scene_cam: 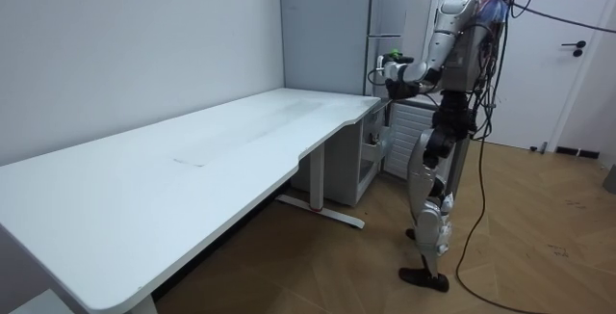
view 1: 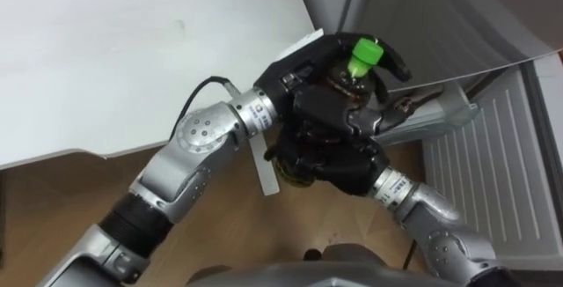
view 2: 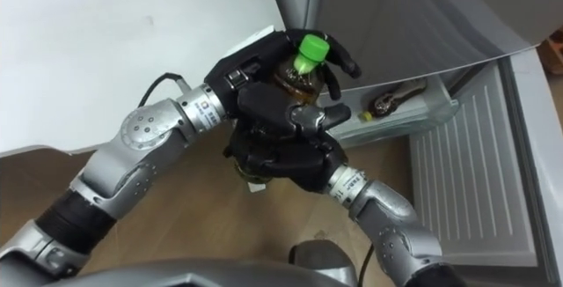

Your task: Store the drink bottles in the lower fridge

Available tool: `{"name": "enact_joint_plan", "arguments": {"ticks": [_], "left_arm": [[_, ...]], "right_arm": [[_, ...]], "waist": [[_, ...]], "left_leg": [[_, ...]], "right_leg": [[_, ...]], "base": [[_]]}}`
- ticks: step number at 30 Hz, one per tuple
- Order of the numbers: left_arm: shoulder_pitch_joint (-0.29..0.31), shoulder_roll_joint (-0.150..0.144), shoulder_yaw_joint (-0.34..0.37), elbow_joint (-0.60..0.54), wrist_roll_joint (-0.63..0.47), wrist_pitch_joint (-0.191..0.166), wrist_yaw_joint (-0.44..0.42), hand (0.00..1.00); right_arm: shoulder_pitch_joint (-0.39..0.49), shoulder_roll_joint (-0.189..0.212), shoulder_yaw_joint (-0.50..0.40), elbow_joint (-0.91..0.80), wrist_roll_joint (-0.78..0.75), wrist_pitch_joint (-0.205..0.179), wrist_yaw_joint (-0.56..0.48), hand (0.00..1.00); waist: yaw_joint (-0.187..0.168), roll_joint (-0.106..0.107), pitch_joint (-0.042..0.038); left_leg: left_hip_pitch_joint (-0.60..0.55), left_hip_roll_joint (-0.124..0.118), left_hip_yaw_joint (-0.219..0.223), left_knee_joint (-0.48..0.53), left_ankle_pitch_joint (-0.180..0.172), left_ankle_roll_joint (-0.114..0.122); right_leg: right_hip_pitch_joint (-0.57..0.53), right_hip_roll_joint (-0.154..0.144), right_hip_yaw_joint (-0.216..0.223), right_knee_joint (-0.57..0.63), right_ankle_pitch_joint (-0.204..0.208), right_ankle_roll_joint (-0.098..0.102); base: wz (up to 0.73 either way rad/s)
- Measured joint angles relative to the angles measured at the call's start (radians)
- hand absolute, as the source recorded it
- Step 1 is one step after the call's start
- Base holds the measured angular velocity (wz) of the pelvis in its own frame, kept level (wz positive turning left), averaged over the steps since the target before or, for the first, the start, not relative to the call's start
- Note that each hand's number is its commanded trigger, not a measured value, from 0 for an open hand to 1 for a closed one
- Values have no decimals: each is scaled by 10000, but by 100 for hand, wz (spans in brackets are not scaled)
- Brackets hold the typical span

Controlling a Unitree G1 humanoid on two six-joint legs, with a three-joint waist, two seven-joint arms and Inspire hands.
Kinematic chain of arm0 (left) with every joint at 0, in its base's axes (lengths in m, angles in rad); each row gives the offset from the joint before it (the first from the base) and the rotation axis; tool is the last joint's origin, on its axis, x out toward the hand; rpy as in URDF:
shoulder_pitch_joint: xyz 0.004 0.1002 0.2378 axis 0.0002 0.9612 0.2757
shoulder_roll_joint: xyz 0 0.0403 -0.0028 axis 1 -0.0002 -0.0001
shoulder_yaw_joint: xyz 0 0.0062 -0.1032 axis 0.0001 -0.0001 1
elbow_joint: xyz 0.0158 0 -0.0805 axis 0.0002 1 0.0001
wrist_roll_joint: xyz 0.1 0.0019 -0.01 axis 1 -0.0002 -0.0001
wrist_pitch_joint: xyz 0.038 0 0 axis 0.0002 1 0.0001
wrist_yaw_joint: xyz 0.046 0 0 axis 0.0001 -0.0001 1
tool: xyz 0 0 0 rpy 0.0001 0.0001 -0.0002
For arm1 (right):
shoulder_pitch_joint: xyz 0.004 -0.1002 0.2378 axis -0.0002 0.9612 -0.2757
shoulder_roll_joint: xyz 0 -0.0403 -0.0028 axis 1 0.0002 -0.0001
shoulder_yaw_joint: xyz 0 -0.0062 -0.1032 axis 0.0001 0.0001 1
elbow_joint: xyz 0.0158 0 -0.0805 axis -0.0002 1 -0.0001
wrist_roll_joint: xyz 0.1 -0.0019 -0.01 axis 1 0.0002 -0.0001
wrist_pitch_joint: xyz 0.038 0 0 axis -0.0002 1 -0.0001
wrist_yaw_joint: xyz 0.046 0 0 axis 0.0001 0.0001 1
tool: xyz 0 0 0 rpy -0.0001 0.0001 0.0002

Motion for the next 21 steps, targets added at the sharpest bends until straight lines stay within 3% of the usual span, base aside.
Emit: {"name": "enact_joint_plan", "arguments": {"ticks": [5,8,9,10,13,16,21], "left_arm": [[1,7,337,-772,101,1,8,0],[1,10,574,-1257,111,0,86,0],[1,32,660,-1439,111,0,90,56],[1,36,702,-1503,111,0,91,100],[1,38,819,-1685,109,0,92,100],[2,37,914,-1728,108,0,92,100],[2,11,942,-1739,100,0,93,100]], "right_arm": [[84,3,-202,-532,-103,-346,55,100],[76,229,-304,-647,-146,-691,179,100],[75,322,-381,-666,-131,-800,276,100],[74,363,-382,-676,-123,-840,309,100],[85,511,-390,-730,-16,-846,471,100],[79,647,-441,-740,-5,-792,496,100],[92,596,-468,-740,-101,-783,684,100]], "waist": [[50,-24,-3],[58,-58,8],[83,-86,19],[93,-110,33],[268,-236,31],[305,-320,-24],[298,-328,-29]], "left_leg": [[-43,-4,-36,85,-1,1],[114,7,-56,81,0,0],[145,11,-63,83,0,0],[164,12,-68,84,0,0],[165,26,-77,103,-4,-4],[133,33,-217,150,-45,1],[293,81,-242,152,-98,-27]], "right_leg": [[0,-2,38,1,-1,1],[171,4,18,-24,-1,2],[240,4,-9,-55,-2,3],[268,4,-19,-70,-2,3],[302,13,-37,-176,-1,1],[384,9,-164,-192,4,5],[616,34,-240,-269,13,6]], "base": [[0],[1],[5],[5],[2],[13],[2]]}}
